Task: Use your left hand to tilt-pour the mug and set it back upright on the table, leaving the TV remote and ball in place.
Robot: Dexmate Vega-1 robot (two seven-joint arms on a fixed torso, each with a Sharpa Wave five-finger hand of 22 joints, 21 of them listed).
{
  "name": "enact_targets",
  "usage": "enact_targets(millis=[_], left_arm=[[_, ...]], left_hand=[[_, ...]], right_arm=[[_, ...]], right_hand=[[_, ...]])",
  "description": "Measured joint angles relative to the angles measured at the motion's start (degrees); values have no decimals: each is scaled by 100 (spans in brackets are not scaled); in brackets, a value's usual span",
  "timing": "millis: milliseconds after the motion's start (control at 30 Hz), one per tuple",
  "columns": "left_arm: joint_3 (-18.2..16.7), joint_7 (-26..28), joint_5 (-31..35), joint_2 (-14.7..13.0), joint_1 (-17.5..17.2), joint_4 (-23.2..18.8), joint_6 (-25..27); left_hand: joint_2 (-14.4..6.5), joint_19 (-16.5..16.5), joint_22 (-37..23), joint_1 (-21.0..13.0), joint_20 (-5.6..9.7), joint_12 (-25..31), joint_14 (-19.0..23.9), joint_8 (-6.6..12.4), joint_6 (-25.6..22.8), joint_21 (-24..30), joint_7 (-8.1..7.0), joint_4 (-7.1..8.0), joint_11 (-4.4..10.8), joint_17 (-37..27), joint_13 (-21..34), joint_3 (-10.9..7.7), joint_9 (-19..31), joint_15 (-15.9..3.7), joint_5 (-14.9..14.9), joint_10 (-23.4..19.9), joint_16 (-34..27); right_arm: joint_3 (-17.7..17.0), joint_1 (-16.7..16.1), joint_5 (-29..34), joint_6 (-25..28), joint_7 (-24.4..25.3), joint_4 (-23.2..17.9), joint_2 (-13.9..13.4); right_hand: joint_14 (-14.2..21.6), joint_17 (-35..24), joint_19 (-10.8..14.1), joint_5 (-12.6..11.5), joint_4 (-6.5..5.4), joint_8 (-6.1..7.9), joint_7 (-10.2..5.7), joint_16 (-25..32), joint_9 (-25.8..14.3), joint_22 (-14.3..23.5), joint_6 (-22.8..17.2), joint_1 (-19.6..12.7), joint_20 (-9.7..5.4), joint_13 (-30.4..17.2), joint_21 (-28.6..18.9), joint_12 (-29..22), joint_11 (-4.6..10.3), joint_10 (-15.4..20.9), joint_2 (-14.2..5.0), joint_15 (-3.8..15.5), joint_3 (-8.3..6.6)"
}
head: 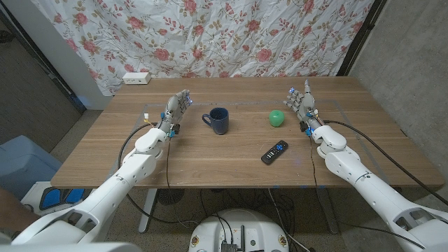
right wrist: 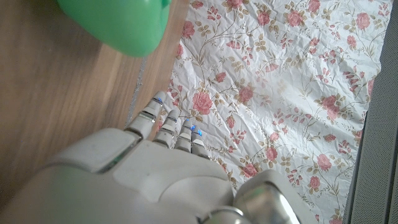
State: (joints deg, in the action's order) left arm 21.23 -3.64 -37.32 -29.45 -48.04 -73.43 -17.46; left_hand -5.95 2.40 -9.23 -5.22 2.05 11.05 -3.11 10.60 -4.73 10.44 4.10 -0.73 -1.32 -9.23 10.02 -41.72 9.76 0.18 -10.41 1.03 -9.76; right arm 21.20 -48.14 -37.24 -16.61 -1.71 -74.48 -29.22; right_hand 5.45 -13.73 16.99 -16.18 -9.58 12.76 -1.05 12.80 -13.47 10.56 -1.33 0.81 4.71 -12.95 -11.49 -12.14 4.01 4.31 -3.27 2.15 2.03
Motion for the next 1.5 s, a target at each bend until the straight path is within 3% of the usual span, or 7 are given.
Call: enact_targets(millis=[367,633,1000,1233,1500], left_arm=[[24,-327,11,-122,65,138,-128],[25,-634,12,-250,118,227,-214],[54,-1260,-33,-429,252,442,-280],[125,-1707,-36,-520,423,671,-354],[209,-2269,-39,-575,624,943,-442]], left_hand=[[81,-1,1,-222,-1,0,4,3,2,0,-64,-507,51,1,0,-31,0,-40,27,-51,0],[183,-1,1,-323,-1,0,3,21,-29,0,-95,-753,114,0,-1,-26,-1,-101,27,-52,0],[291,-38,2,-476,-8,0,-27,21,11,0,-178,-944,216,-26,-1,-24,-1,-132,27,-29,0],[369,-75,2,-597,-31,0,-28,44,103,-27,-287,-974,287,-25,-1,-40,-2,-131,27,-19,0],[413,-147,2,-703,-40,0,-48,44,157,-26,-299,-1015,318,-25,-2,-35,26,-111,0,12,0]], right_arm=[[0,-2,0,2,2,-2,-1],[0,-2,2,2,2,-2,-1],[1,0,2,2,2,-2,2],[1,1,2,2,1,-1,2],[1,4,2,2,0,0,2]], right_hand=[[0,1,0,0,0,0,0,0,1,1,0,0,0,0,0,0,0,0,0,0,0],[-1,1,-1,0,1,0,0,0,1,0,1,0,0,-25,0,0,-1,-1,0,0,0],[-1,1,-1,0,1,0,21,0,1,0,-20,0,0,-25,0,0,-1,-1,1,0,0],[-1,2,-1,0,-16,0,21,0,2,-1,-20,0,0,-24,0,0,-1,-1,1,-1,17],[-1,2,-1,0,-23,0,21,0,2,-1,-20,0,0,-24,0,0,-1,-1,1,-1,25]])
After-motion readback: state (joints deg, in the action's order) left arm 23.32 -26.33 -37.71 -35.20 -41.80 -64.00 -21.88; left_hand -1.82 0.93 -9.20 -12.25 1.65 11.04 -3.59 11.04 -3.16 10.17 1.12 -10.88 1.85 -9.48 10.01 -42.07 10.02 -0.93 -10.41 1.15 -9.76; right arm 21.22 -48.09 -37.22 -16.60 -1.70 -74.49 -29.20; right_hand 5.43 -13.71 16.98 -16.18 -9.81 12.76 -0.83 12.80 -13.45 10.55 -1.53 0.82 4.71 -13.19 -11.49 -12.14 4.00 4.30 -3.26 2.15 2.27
